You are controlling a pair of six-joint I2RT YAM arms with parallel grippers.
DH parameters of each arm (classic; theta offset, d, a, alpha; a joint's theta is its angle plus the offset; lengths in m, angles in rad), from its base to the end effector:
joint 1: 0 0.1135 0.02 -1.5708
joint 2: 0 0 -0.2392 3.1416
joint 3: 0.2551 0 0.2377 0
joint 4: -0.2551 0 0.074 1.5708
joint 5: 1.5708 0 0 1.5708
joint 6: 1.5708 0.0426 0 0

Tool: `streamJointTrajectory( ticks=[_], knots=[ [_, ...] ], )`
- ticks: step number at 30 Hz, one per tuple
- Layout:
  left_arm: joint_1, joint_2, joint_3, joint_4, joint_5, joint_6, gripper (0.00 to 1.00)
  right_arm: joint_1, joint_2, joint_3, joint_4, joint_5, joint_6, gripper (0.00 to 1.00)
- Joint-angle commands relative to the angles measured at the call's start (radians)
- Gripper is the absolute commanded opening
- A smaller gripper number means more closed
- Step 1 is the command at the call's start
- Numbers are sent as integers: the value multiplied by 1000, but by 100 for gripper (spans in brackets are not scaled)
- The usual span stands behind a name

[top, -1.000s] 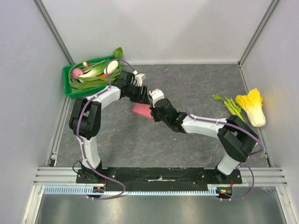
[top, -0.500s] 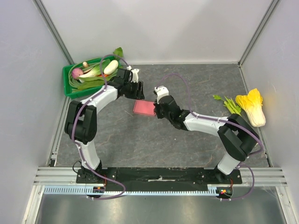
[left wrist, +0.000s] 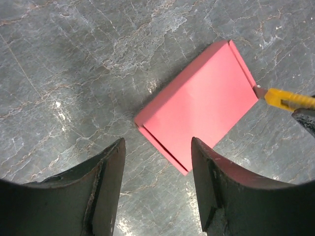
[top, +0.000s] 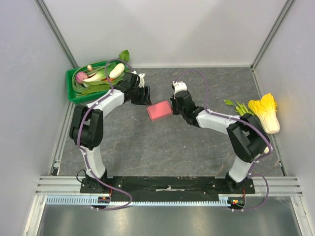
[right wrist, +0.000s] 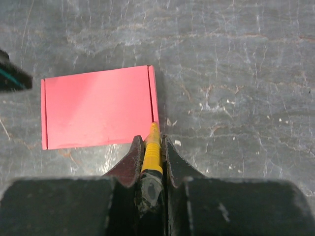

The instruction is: Unpack the express box

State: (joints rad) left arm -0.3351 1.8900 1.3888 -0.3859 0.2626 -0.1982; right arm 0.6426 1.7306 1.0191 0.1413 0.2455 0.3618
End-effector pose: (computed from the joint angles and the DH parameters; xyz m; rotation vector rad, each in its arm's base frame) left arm 0.3725 -0.1414 0.1934 0.2875 2.4803 -0.5516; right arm 0.3012 0.2126 0.1826 -0.1562 2.1341 0.3309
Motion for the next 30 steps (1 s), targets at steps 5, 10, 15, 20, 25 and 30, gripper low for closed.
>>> streamJointTrajectory(
  ticks=[5,10,15,20,25,30],
  knots=[
    [7,58,44,5,44,-66,62,-8,34,122,-19,8,29,0],
    [8,63,12,84,14,-104,64,-8,-40,85,-25,-15,39,0],
    [8,43,0,178,-22,-69,65,-3,-100,23,-42,-81,58,0],
    [8,99,42,225,-22,-52,66,6,-97,-27,-35,-115,75,0],
    [8,205,130,193,42,-96,65,6,-68,-11,-23,-137,97,0],
    [8,253,145,196,98,-103,64,6,-20,19,-5,-137,109,0]
  ],
)
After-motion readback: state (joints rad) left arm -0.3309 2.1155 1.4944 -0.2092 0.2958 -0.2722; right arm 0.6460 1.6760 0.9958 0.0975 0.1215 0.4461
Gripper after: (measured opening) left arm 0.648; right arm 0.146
